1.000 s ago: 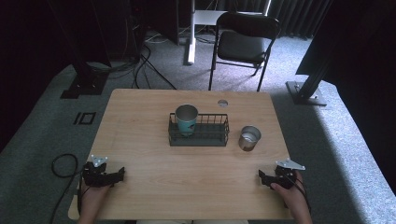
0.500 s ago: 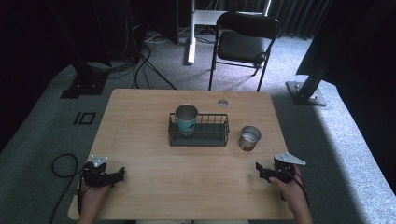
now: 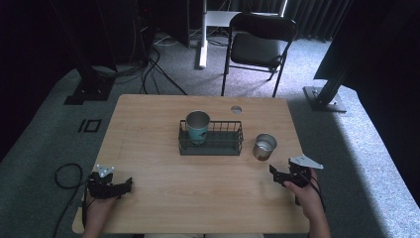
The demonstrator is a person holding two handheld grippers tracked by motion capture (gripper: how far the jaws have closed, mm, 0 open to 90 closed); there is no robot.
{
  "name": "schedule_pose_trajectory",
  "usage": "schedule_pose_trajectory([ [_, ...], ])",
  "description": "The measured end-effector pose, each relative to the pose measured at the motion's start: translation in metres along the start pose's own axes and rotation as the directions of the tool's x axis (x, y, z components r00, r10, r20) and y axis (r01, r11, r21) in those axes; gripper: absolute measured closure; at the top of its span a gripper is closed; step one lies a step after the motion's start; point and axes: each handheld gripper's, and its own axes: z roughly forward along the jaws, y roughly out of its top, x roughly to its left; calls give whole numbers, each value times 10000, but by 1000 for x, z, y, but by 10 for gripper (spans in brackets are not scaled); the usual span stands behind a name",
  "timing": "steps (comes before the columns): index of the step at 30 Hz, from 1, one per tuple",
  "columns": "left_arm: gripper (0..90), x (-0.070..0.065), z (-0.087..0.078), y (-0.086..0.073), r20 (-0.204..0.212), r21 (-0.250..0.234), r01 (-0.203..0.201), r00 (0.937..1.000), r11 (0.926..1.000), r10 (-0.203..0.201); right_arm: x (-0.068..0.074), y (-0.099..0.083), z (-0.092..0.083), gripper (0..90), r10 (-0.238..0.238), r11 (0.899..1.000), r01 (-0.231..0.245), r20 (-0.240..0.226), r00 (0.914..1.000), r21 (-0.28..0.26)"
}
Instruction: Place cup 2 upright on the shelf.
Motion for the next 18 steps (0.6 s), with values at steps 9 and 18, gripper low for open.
schedule_pose_trajectory([
  [9,19,0,0,0,1,-4,2,10000,10000,-2,-3,13,5,126,-144,9993,143,-18,9999,-335],
  [18,19,0,0,0,2,4,-8,10000,10000,8,-4,24,15,126,-219,9980,203,-268,9994,-604],
])
